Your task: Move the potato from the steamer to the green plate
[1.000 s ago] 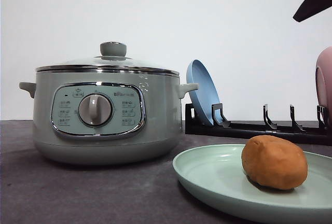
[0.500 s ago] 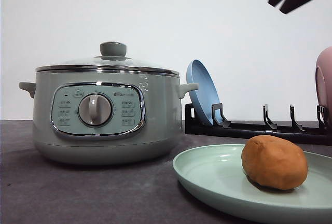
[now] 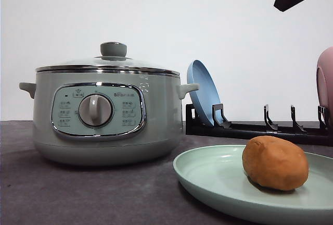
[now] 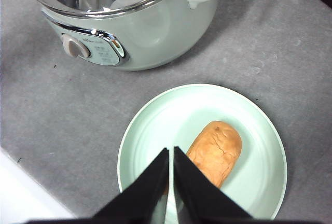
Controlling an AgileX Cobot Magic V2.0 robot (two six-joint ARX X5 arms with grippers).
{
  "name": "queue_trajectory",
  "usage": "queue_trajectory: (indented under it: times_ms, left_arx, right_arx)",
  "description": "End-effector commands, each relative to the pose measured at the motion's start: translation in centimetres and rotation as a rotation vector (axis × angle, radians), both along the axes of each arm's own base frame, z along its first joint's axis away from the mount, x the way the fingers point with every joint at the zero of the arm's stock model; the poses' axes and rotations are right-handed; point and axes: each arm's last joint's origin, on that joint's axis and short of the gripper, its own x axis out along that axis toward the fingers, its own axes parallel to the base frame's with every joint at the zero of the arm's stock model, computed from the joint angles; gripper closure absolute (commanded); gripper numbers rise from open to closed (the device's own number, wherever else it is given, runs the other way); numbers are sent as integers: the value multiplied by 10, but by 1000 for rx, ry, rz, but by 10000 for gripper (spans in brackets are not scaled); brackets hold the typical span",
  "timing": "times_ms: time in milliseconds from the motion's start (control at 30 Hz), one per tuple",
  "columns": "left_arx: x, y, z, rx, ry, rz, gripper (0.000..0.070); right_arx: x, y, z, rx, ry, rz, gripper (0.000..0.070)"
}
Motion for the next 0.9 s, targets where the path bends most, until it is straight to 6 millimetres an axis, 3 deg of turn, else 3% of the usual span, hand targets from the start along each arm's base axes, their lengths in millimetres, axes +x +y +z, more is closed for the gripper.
queue_trajectory:
  times_ms: [0, 433, 700, 867]
  left_arx:
    - [-1, -2, 7, -20, -25, -10, 690]
    - [-6, 5, 13, -4, -85, -38, 690]
    - [-26, 43, 65, -222, -598, 72, 690]
    - [-56, 82, 69, -286, -845, 216, 690]
  right_arx:
    - [0, 2, 4, 3, -16, 12, 700]
    - [0, 2, 4, 3, -16, 12, 700]
    - [0, 2, 4, 3, -16, 12, 700]
    - [0, 2, 4, 3, -16, 12, 700]
